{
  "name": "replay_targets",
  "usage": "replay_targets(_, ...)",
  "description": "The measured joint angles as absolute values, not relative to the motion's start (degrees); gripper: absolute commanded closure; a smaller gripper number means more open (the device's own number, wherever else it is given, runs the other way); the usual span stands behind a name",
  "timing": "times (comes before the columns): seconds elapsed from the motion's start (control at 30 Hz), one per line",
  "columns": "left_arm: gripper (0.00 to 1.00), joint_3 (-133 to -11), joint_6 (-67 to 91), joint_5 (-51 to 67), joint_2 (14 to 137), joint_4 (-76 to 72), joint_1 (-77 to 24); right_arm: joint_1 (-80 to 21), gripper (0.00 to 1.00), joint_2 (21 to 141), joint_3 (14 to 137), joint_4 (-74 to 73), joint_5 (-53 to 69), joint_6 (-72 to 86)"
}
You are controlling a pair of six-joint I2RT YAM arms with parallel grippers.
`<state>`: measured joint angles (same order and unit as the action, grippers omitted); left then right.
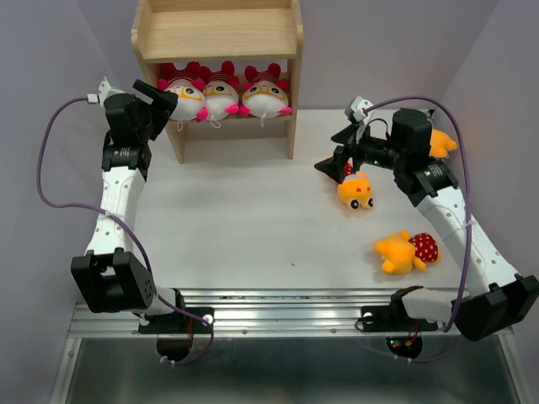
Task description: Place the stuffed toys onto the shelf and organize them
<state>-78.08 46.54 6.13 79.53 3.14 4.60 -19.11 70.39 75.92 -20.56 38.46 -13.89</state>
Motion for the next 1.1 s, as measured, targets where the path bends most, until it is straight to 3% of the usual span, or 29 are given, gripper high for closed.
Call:
replay_targets(0.2, 0.09, -78.08, 49.45, 8.84, 83.40, -0.08, 4.60, -18.33, 0.00, 70.19, 74.85, -20.32, 38.94, -13.72)
replay_targets(0.3, 0.15, -78.08, 50.76, 9.06, 84.49, -0.67, 4.60, -17.87, 0.00, 70.19, 74.13, -20.23, 39.07, -13.65)
replay_targets(0.57, 0.57, -76.95, 56.34, 9.98, 86.74, -3.49, 5.19, -16.95, 0.00, 70.13, 74.06, -20.10, 39.75, -13.17)
replay_targets(0.77, 0.69, -74.67, 61.21, 12.01, 88.36, -8.43, 5.87, -16.51, 0.00, 70.08, 74.06, -20.08, 40.42, -12.82)
replay_targets(0.93, 0.70, -72.88, 65.89, 14.15, 90.24, -12.95, 6.02, -16.19, 0.00, 70.02, 73.91, -19.79, 40.86, -12.36)
replay_targets(1.1, 0.51, -70.85, 70.70, 16.53, 91.68, -17.10, 6.13, -15.79, 0.00, 69.63, 73.01, -19.33, 41.08, -11.94)
